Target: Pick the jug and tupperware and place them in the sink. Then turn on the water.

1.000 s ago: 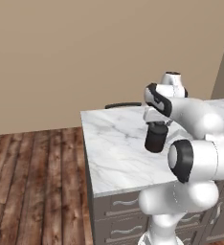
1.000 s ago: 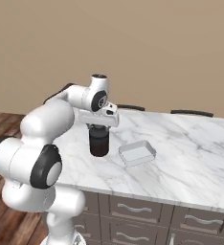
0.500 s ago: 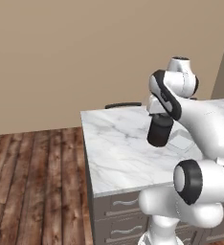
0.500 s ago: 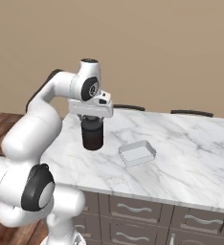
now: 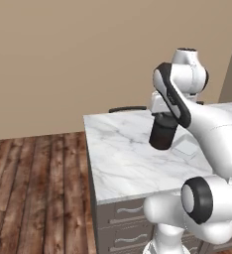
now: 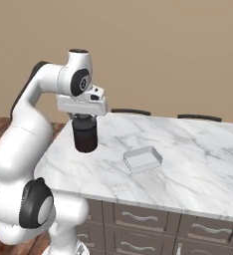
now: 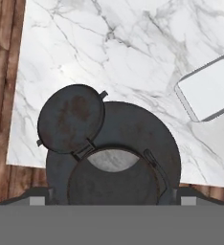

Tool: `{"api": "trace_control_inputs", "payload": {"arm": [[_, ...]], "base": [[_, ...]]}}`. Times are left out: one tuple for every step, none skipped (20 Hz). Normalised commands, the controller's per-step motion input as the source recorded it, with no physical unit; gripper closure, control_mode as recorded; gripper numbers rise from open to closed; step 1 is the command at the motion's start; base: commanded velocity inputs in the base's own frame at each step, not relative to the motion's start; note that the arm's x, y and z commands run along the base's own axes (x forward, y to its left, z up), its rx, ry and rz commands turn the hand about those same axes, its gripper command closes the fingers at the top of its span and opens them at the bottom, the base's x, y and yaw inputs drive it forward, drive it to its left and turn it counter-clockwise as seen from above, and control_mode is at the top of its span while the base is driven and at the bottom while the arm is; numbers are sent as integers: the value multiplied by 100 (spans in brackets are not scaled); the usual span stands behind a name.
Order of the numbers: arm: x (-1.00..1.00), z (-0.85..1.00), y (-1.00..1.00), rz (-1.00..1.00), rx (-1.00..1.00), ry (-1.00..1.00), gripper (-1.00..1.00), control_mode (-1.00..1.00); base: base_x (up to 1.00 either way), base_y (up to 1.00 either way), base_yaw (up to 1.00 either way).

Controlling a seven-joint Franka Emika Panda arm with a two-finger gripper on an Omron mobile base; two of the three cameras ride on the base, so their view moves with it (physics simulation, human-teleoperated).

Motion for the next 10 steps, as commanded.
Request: {"api": "trace_control_inputs", "payload": {"arm": [[-11,24,39,1,0,0,100,-100],[-9,24,42,1,0,0,100,-100],[-10,24,46,1,0,0,100,-100],[-11,24,46,1,0,0,100,-100],[-13,26,40,0,0,0,100,-100],[-17,27,36,0,0,0,100,-100],[-19,27,34,0,0,0,100,-100],[-24,27,29,0,0,-1,100,-100],[-26,28,25,0,0,-1,100,-100],[-28,26,22,0,0,-2,100,-100]], "base": [[0,0,0],[0,0,0],[0,0,0],[0,0,0],[0,0,0],[0,0,0],[0,0,0],[0,0,0],[0,0,0],[0,0,0]]}}
